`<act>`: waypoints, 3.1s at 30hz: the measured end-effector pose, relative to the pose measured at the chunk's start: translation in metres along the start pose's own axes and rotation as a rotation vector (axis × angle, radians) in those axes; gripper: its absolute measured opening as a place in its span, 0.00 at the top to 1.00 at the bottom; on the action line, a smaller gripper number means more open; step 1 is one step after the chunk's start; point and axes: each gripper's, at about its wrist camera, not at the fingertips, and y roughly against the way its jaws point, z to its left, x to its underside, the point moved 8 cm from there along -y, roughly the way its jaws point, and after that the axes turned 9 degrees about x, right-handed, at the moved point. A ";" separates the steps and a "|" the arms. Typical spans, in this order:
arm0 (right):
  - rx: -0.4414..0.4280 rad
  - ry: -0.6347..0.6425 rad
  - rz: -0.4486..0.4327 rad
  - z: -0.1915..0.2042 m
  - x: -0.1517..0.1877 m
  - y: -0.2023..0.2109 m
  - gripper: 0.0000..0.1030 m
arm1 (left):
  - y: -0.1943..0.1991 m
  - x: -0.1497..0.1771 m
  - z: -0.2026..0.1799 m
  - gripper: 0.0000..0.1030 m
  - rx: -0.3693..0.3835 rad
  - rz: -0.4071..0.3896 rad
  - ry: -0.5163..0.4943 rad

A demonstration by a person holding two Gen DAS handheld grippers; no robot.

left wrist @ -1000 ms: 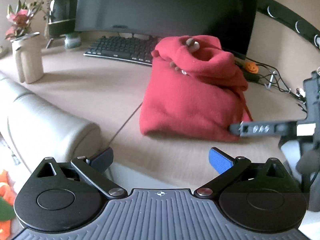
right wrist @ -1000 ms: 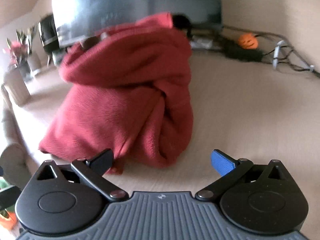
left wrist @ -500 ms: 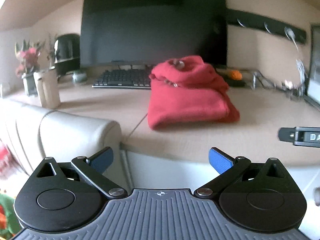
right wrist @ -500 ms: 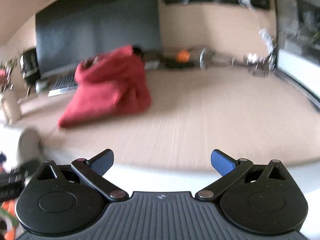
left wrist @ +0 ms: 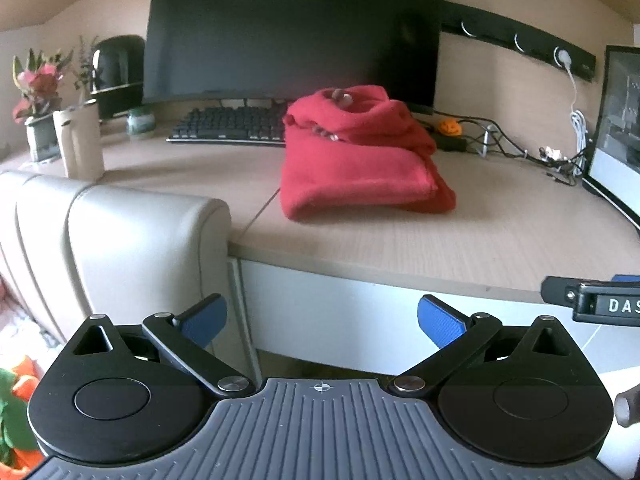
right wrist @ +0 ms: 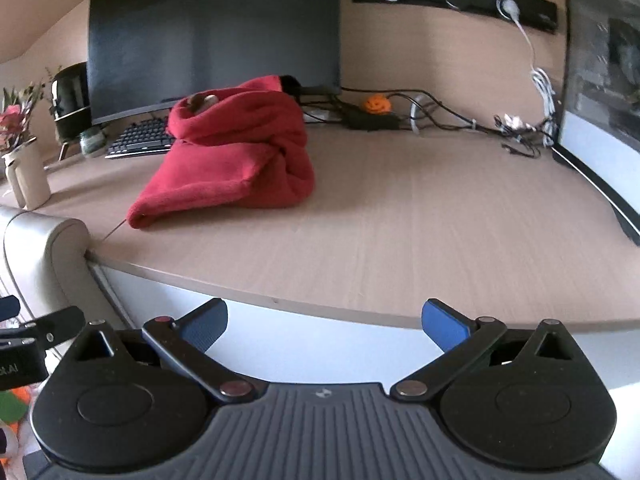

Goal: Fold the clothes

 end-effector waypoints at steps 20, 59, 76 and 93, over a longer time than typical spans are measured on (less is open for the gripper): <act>-0.042 0.011 0.003 0.007 -0.004 -0.008 0.00 | -0.002 0.001 0.005 0.00 -0.009 0.012 0.026; -0.058 0.029 0.043 0.004 0.005 -0.015 0.00 | -0.016 0.005 0.001 0.00 0.005 0.067 0.019; -0.066 0.033 0.041 0.013 0.004 -0.021 0.00 | -0.020 0.004 0.010 0.00 -0.008 0.069 0.020; -0.056 0.029 0.049 0.005 0.002 -0.031 0.00 | -0.036 0.002 0.001 0.00 0.016 0.084 0.005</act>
